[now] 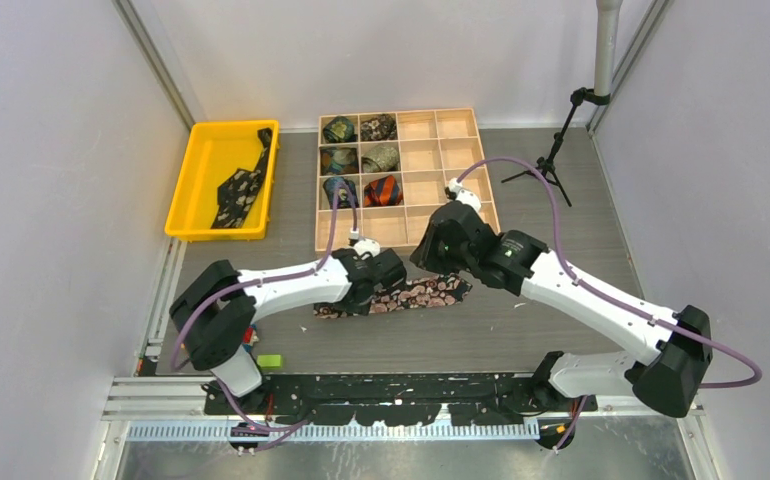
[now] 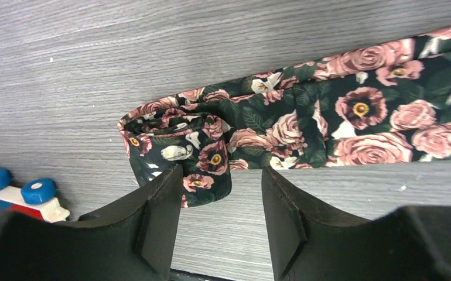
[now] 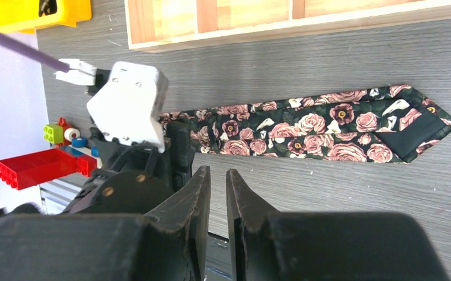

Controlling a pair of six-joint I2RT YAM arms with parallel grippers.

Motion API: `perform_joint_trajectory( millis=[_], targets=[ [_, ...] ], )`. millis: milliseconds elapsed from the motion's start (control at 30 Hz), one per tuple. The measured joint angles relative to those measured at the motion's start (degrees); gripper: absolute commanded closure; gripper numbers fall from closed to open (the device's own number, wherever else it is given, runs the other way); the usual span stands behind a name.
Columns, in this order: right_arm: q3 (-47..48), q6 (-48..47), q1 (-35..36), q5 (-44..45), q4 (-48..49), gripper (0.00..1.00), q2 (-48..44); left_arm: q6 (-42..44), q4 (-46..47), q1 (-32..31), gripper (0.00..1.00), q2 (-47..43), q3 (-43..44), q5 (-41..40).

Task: Roll the ties
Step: Roll the tie at the center of the board.

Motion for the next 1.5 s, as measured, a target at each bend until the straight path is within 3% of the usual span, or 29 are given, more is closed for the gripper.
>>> perform_joint_trajectory(
  millis=[467,800,900,1133,1500],
  targets=[
    [0.8,0.7,0.4,-1.4,1.8,0.78,4.8,2.1,0.8,1.6,0.36,-21.2,-3.6,-0.7],
    [6.3,1.8,5.7,-2.5,4.7,0.74,14.8,5.5,1.2,13.9,0.35,-40.2,-14.3,3.1],
    [9.6,2.0,7.7,-3.0,5.9,0.69,20.0,6.1,1.6,17.5,0.34,-44.1,-17.0,5.1],
    [17.5,2.3,11.9,-4.6,7.5,0.5,31.9,6.4,3.8,23.2,0.34,-46.7,-21.0,10.3],
    [20.2,3.7,13.1,-7.3,8.8,0.52,40.2,6.2,7.8,26.6,0.35,-46.8,-24.5,15.4]
  ],
)
